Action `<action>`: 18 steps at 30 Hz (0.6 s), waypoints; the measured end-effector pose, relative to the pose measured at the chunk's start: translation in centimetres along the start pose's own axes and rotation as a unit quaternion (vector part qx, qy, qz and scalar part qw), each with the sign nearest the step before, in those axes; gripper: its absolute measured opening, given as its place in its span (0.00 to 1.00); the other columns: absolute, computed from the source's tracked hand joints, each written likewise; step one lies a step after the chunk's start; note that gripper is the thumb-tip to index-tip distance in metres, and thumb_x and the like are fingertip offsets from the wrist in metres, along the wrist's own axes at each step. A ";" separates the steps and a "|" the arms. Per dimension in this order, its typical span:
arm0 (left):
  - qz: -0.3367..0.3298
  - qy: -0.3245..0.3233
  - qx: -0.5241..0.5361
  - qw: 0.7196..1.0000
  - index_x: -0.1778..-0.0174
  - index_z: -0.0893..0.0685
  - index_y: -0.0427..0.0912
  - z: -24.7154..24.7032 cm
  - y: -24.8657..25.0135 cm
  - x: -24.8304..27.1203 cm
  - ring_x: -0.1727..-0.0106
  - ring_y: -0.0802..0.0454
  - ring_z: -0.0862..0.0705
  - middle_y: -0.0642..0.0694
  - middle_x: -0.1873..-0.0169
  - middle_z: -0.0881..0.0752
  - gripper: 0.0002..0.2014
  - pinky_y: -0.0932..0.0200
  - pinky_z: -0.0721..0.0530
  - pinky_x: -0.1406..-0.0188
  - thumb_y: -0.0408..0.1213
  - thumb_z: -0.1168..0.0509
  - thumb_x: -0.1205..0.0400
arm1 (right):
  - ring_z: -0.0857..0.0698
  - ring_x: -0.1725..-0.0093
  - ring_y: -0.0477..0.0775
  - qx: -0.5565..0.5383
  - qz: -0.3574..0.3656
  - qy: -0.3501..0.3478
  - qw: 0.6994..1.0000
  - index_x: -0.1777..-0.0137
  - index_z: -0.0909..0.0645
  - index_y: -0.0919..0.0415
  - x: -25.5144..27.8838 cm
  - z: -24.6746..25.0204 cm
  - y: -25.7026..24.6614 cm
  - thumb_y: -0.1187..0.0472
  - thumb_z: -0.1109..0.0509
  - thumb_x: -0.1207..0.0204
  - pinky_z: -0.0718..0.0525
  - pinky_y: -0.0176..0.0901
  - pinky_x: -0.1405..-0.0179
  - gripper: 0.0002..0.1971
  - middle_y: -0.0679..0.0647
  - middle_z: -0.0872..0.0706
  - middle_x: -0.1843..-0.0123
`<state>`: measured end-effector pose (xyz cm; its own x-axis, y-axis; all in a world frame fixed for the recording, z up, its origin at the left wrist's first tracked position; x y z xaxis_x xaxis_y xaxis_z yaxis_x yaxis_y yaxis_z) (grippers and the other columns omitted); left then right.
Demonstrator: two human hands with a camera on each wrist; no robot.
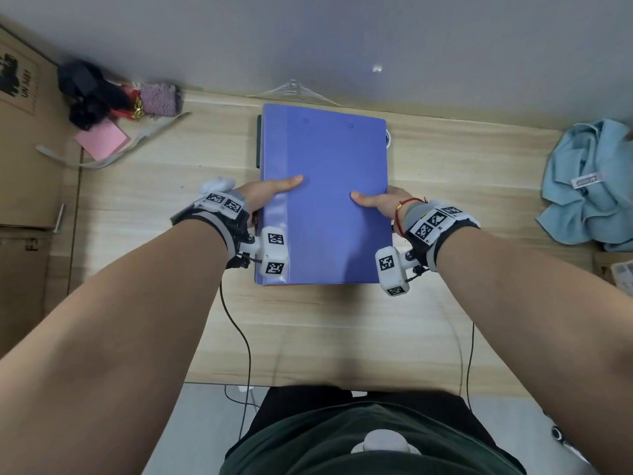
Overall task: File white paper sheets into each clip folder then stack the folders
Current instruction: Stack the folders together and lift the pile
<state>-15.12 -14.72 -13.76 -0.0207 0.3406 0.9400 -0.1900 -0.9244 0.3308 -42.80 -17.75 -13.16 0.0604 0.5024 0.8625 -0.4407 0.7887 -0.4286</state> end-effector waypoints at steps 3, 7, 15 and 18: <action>-0.009 0.033 0.004 0.999 0.30 0.19 0.50 -0.4 -0.5 1.6 0.25 0.47 0.25 0.53 0.27 0.22 0.56 0.39 0.28 0.24 0.70 0.17 0.55 | 0.13 0.40 0.53 -0.042 0.065 0.003 0.997 0.33 0.20 0.51 0.2 0.7 -0.1 0.39 0.14 0.58 0.19 0.55 0.31 0.48 0.44 0.11 0.40; -0.119 0.091 0.071 0.986 0.32 0.21 0.45 0.2 0.9 3.6 0.40 0.51 0.12 0.50 0.39 0.12 0.55 0.48 0.15 0.37 0.60 0.12 0.56 | 0.11 0.42 0.51 -0.098 0.160 -0.009 0.982 0.37 0.17 0.54 2.3 2.1 -2.0 0.55 0.11 0.50 0.17 0.55 0.34 0.37 0.48 0.10 0.42; -0.360 0.180 0.015 0.915 0.30 0.23 0.48 1.4 8.3 13.4 0.42 0.62 0.14 0.60 0.41 0.14 0.44 0.64 0.16 0.44 0.45 0.12 0.41 | 0.11 0.43 0.47 -0.118 0.338 0.016 0.934 0.43 0.16 0.53 9.7 5.8 -7.8 0.71 0.17 0.36 0.15 0.46 0.40 0.23 0.50 0.11 0.41; -0.391 0.200 -0.001 0.898 0.31 0.21 0.42 0.4 7.9 14.8 0.43 0.60 0.14 0.55 0.43 0.13 0.40 0.71 0.16 0.50 0.40 0.13 0.39 | 0.11 0.46 0.40 -0.108 0.360 0.044 0.925 0.41 0.17 0.56 10.5 6.7 -6.9 0.71 0.17 0.37 0.15 0.41 0.42 0.25 0.48 0.11 0.43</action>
<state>-16.52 -17.04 2.76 -0.2305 0.9210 0.3140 -0.3024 -0.3745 0.8765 -45.15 -20.31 0.70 -0.1016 0.9452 0.3103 -0.2060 0.2852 -0.9361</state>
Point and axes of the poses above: each hand's wrist, its own x-axis away from the middle knuckle, its own z-axis out of the back of the hand, y = z × x, the point moved 6 cm from there along -x, towards the middle knuckle
